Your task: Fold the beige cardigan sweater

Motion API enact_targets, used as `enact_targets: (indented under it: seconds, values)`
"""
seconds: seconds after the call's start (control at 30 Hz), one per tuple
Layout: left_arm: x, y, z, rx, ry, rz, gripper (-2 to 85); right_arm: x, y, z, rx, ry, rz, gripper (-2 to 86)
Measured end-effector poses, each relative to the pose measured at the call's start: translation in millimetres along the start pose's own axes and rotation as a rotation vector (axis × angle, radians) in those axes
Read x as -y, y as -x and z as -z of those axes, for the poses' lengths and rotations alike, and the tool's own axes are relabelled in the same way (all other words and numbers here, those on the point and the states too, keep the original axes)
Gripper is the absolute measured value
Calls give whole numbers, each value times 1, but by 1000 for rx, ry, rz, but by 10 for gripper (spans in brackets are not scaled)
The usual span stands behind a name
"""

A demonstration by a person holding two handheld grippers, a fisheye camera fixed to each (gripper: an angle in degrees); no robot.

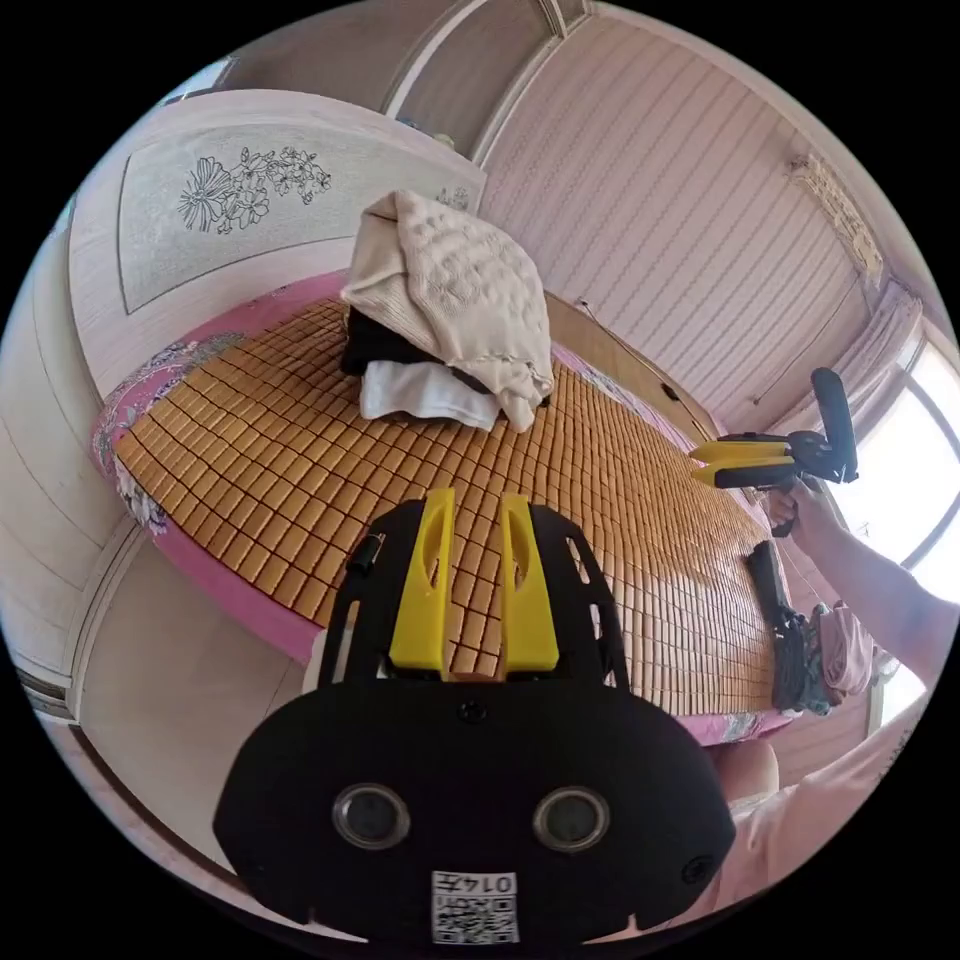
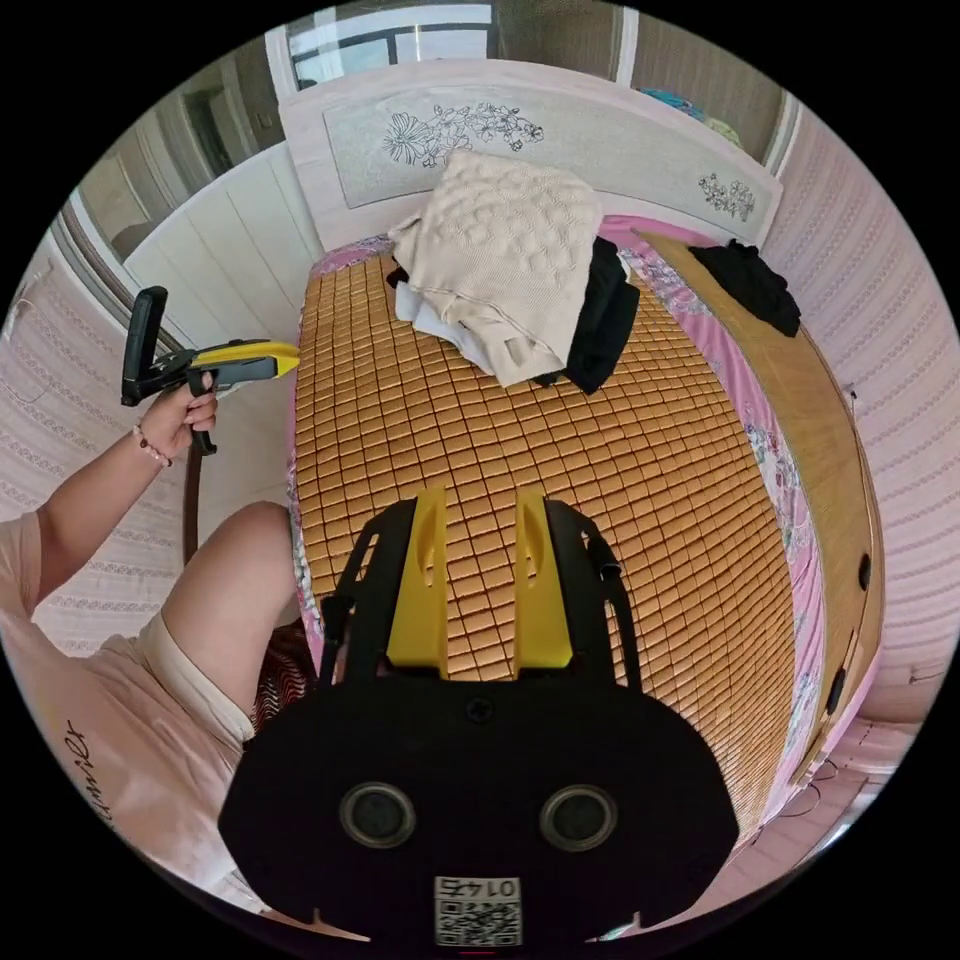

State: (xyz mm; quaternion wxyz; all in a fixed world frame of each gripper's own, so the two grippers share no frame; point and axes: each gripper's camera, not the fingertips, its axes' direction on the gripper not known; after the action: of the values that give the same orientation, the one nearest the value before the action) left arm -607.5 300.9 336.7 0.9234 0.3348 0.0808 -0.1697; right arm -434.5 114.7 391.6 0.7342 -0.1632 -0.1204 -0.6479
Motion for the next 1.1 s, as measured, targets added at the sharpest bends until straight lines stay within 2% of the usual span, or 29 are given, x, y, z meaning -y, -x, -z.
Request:
enact_targets:
  seconds: [0.2,0.27,0.37,0.43,0.53,0.57,0.7,0.8,0.93,1.03,1.1]
  values:
    - [49,66,7,70,-133,77,88,111,68,-47,-133,46,94,110]
    - [63,84,-1,61,-111,122,98,138,86,-68,-179,88,96,130]
    - [85,109,-22,-103,-21,205,109,159,96,-96,-179,162,81,143]
    - [93,114,-28,-101,26,209,93,162,94,-106,-184,169,22,129]
    - [94,110,-22,-44,42,155,21,154,87,-112,-274,154,-73,42]
    - [91,105,-16,-18,23,131,9,148,86,-110,-243,156,-76,26]
    - [82,78,20,40,-61,-17,-8,116,80,-88,-174,122,-76,14]
    - [86,59,56,-58,-144,-14,-9,72,72,-44,-75,-19,-114,9]
    - [103,14,107,-128,-237,-104,-10,-20,63,36,114,-323,-242,7]
    - [110,-42,155,-173,-333,-258,-10,-97,64,84,236,-503,-293,7]
    - [105,-100,184,-193,-394,-431,-10,-150,71,105,263,-585,-312,7]
